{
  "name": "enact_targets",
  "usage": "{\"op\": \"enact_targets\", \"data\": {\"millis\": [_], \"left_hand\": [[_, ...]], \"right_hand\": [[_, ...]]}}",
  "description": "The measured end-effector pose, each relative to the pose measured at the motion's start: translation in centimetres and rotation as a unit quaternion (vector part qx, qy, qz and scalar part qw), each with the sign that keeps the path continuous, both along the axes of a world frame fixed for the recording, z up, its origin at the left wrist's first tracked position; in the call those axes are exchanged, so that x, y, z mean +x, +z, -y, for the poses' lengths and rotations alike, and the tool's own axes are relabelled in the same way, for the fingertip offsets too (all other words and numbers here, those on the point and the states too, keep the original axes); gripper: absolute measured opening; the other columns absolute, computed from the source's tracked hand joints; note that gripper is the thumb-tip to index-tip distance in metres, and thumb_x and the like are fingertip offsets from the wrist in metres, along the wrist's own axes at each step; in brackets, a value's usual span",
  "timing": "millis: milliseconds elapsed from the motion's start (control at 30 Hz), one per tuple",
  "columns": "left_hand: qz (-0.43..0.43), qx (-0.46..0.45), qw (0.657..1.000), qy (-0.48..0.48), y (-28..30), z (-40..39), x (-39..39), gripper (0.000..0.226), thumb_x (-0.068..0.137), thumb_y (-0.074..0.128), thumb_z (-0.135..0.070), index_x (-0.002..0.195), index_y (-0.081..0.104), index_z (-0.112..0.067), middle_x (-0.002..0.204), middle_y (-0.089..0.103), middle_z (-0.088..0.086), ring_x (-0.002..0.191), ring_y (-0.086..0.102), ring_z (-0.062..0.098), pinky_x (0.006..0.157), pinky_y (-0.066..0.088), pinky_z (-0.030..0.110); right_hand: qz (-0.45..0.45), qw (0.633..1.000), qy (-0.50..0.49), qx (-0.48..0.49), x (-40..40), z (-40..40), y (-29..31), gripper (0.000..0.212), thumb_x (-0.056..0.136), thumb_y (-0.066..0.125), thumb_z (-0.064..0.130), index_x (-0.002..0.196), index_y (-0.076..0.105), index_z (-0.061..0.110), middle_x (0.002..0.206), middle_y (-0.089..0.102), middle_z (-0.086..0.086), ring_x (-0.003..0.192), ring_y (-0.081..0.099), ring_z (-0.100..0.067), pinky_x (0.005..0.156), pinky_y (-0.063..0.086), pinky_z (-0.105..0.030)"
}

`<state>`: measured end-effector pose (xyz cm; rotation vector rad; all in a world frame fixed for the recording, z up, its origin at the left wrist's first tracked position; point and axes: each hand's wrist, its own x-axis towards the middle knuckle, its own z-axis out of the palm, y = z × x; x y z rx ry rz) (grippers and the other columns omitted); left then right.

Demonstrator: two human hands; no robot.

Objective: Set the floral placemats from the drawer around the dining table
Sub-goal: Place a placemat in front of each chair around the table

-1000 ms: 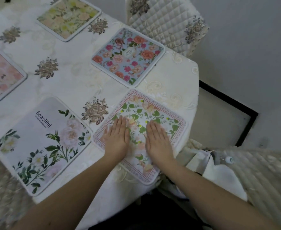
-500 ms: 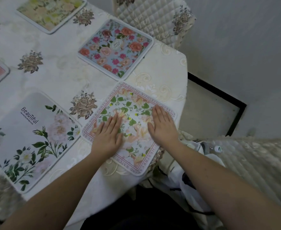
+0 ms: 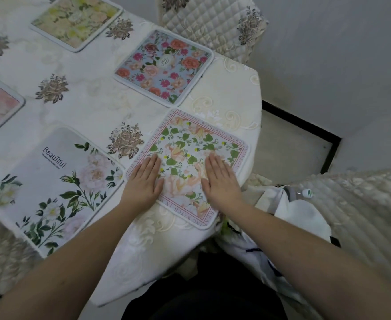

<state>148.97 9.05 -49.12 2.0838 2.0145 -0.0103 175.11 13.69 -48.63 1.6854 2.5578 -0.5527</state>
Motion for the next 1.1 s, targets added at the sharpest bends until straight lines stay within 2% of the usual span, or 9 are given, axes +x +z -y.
{"op": "enact_targets", "data": {"millis": [200, 300, 467, 533, 600, 733, 933, 1000, 1100], "left_hand": [[-0.002, -0.021, 0.999, -0.027, -0.1, 2.6, -1.2, 0.063, 0.102, 0.009, -0.051, 0.157, -0.003, -0.022, 0.164, -0.009, -0.007, 0.150, -0.014, 0.009, 0.121, -0.008, 0.034], [-0.012, -0.032, 0.999, -0.041, -0.3, 4.7, -1.9, 0.067, 0.099, -0.004, -0.056, 0.156, -0.008, -0.021, 0.164, -0.012, -0.005, 0.149, -0.017, 0.010, 0.120, -0.011, 0.032], [-0.028, -0.083, 0.994, -0.062, 0.7, 6.6, -2.1, 0.086, 0.079, -0.027, -0.066, 0.149, -0.024, -0.017, 0.158, -0.028, 0.000, 0.146, -0.024, 0.014, 0.117, -0.016, 0.032], [-0.033, -0.101, 0.993, -0.060, 1.5, 7.2, -2.0, 0.085, 0.082, -0.019, -0.067, 0.150, -0.023, -0.016, 0.160, -0.025, 0.001, 0.149, -0.019, 0.015, 0.119, -0.010, 0.035], [-0.051, -0.124, 0.989, -0.067, 2.3, 7.9, -1.9, 0.077, 0.096, 0.003, -0.060, 0.153, -0.018, -0.014, 0.162, -0.021, 0.004, 0.150, -0.014, 0.016, 0.121, -0.006, 0.037], [-0.054, -0.144, 0.986, -0.068, 4.1, 9.4, -1.5, 0.072, 0.102, 0.025, -0.050, 0.157, -0.006, -0.015, 0.165, -0.009, 0.003, 0.152, -0.002, 0.018, 0.121, 0.001, 0.039], [0.005, -0.072, 0.997, -0.036, 7.4, 11.2, 0.0, 0.065, 0.103, 0.026, -0.047, 0.158, 0.007, -0.018, 0.165, 0.010, 0.004, 0.152, 0.005, 0.021, 0.122, 0.004, 0.040], [0.013, -0.035, 0.999, -0.032, 8.6, 11.7, 0.9, 0.065, 0.102, 0.023, -0.051, 0.158, 0.009, -0.020, 0.165, 0.009, 0.003, 0.152, 0.000, 0.020, 0.122, 0.000, 0.040], [0.009, -0.009, 1.000, -0.025, 10.4, 12.1, 2.0, 0.080, 0.088, -0.001, -0.062, 0.158, 0.010, -0.024, 0.166, 0.006, 0.001, 0.152, -0.003, 0.020, 0.121, -0.003, 0.040]], "right_hand": [[0.020, 1.000, 0.008, -0.006, -4.4, 7.8, 0.3, 0.062, 0.100, 0.023, 0.042, 0.153, 0.026, 0.008, 0.160, 0.021, -0.006, 0.148, 0.019, -0.020, 0.118, 0.007, -0.037], [0.037, 0.999, 0.008, -0.025, -5.9, 10.3, 1.0, 0.060, 0.097, 0.029, 0.037, 0.147, 0.040, 0.006, 0.154, 0.037, -0.010, 0.142, 0.037, -0.024, 0.115, 0.017, -0.037], [0.071, 0.996, 0.014, -0.043, -7.7, 13.5, 1.9, 0.062, 0.093, 0.031, 0.038, 0.142, 0.048, 0.004, 0.148, 0.046, -0.011, 0.136, 0.045, -0.024, 0.115, 0.031, -0.038], [0.084, 0.994, 0.014, -0.067, -8.3, 14.4, 2.7, 0.067, 0.093, 0.021, 0.040, 0.144, 0.045, 0.004, 0.151, 0.042, -0.010, 0.139, 0.042, -0.024, 0.112, 0.033, -0.039], [0.075, 0.993, 0.044, -0.081, -8.6, 15.0, 3.8, 0.076, 0.092, 0.004, 0.045, 0.152, 0.029, 0.007, 0.161, 0.022, -0.008, 0.148, 0.023, -0.023, 0.118, 0.020, -0.038], [0.071, 0.995, 0.016, -0.073, -7.9, 16.3, 6.5, 0.065, 0.099, 0.009, 0.045, 0.156, 0.014, 0.014, 0.164, 0.014, -0.004, 0.149, 0.014, -0.018, 0.120, 0.009, -0.035], [0.045, 0.997, -0.055, -0.028, -4.6, 17.3, 10.4, 0.059, 0.104, 0.023, 0.039, 0.157, 0.011, 0.015, 0.163, 0.015, 0.000, 0.150, 0.011, -0.016, 0.122, 0.008, -0.036], [0.051, 0.996, -0.074, -0.014, -3.4, 17.2, 11.4, 0.061, 0.102, 0.018, 0.042, 0.156, 0.014, 0.015, 0.163, 0.018, -0.001, 0.150, 0.011, -0.016, 0.122, 0.009, -0.036], [0.062, 0.995, -0.083, 0.002, -2.0, 17.1, 12.5, 0.079, 0.088, -0.001, 0.053, 0.155, 0.021, 0.017, 0.163, 0.015, -0.002, 0.150, 0.009, -0.017, 0.122, 0.008, -0.037]]}}
